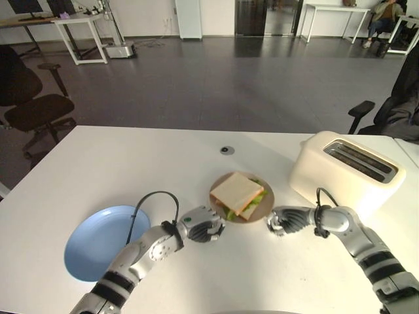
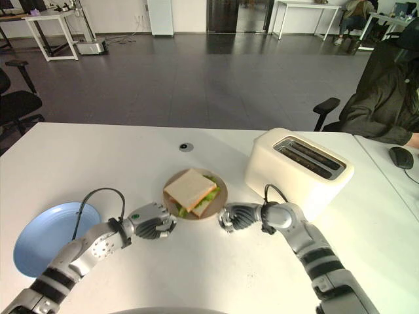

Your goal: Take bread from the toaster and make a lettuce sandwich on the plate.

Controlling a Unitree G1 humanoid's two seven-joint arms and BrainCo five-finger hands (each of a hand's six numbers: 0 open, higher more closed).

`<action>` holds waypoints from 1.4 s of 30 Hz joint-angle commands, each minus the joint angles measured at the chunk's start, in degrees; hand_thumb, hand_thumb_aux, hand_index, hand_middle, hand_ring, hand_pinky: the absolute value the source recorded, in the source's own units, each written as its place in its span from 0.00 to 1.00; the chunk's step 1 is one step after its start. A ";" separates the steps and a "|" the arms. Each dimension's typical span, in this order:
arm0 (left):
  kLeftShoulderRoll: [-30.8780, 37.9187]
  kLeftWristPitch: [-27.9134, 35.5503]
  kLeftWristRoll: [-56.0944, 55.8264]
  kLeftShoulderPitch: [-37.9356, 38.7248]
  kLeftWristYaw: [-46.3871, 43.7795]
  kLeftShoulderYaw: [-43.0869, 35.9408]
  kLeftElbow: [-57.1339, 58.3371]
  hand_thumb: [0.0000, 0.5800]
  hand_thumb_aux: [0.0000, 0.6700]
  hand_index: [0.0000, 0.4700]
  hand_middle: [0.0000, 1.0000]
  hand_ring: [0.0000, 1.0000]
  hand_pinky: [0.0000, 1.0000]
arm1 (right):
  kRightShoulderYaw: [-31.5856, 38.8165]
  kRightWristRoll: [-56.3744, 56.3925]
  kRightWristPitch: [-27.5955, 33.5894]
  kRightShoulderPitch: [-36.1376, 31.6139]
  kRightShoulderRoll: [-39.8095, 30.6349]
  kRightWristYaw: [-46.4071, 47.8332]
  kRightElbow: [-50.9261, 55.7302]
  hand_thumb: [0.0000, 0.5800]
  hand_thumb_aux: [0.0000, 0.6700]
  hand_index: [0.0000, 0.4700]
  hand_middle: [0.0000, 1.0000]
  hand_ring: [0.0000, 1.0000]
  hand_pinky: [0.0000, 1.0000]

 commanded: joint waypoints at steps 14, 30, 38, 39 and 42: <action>2.11 1.84 -12.69 10.70 4.70 6.59 -20.27 0.00 0.00 0.00 0.00 0.00 0.00 | -8.75 11.12 -1.51 7.85 2.85 -16.22 -16.70 0.00 0.00 0.00 0.73 0.73 0.73; -11.03 -8.82 -64.73 18.49 -12.88 15.07 -15.61 0.00 0.00 0.00 0.00 0.00 0.00 | -14.09 42.80 -3.52 12.36 14.91 -0.54 -13.68 0.00 0.00 0.00 0.00 0.00 0.00; -13.60 -10.49 -62.25 16.51 -16.92 16.26 -14.25 0.00 0.00 0.00 0.00 0.00 0.00 | -15.71 42.53 -5.57 13.78 15.51 1.02 -15.10 0.00 0.00 0.00 0.00 0.00 0.00; -13.83 -10.66 -62.30 16.21 -17.35 16.43 -14.03 0.00 0.00 0.00 0.00 0.00 0.00 | -15.96 42.51 -5.75 14.00 15.53 0.90 -15.32 0.00 0.00 0.00 0.00 0.00 0.00; -14.54 -10.79 -63.36 16.37 -18.45 16.66 -14.23 0.00 0.00 0.00 0.00 0.00 0.00 | -16.47 42.57 -6.17 14.34 15.61 0.90 -15.66 0.00 0.00 0.00 0.00 0.00 0.00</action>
